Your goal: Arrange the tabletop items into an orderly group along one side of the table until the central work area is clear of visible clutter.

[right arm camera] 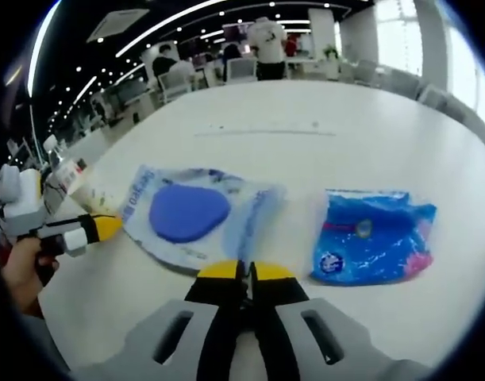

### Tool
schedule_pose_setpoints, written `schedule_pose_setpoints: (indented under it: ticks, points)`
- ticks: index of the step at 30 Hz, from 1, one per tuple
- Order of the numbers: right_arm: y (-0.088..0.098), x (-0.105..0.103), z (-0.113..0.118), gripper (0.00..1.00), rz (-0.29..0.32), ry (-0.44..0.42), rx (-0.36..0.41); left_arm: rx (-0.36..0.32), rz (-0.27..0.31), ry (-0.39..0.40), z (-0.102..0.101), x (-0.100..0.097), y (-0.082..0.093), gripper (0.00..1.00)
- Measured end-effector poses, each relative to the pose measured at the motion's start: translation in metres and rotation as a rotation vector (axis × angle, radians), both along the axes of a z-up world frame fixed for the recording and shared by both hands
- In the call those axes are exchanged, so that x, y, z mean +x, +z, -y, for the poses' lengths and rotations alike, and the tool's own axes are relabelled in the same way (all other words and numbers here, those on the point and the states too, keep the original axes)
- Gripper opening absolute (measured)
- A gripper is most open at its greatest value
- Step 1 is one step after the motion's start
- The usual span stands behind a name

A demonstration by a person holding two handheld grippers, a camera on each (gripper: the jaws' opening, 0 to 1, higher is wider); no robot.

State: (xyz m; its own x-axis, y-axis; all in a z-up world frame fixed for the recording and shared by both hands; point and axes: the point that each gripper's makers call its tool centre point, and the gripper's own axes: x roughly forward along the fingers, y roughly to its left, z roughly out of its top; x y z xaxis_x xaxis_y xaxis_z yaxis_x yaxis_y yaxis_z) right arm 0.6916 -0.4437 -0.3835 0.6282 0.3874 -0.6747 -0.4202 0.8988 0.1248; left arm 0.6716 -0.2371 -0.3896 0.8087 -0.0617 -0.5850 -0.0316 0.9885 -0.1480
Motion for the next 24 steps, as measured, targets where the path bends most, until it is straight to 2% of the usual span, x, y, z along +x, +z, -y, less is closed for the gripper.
schedule_pose_setpoints:
  ticks: [5, 8, 9, 14, 24]
  points:
    - [0.000, 0.000, -0.001, 0.04, 0.004, 0.010, -0.002, 0.024, 0.019, -0.004, -0.004, 0.002, 0.004, 0.00]
    - [0.003, 0.002, -0.002, 0.02, 0.029, 0.024, -0.012, 0.044, 0.014, -0.031, -0.004, 0.002, 0.004, 0.00]
    - [0.004, 0.002, -0.003, 0.02, 0.029, 0.026, -0.011, 0.082, 0.020, -0.065, -0.004, 0.002, 0.004, 0.00]
    - [0.008, 0.004, -0.003, 0.01, 0.058, 0.031, -0.031, 0.079, 0.013, -0.062, -0.001, -0.006, 0.007, 0.00]
    - [0.005, 0.003, -0.001, 0.02, 0.041, 0.028, -0.042, 0.092, 0.009, -0.058, -0.001, -0.011, 0.006, 0.00]
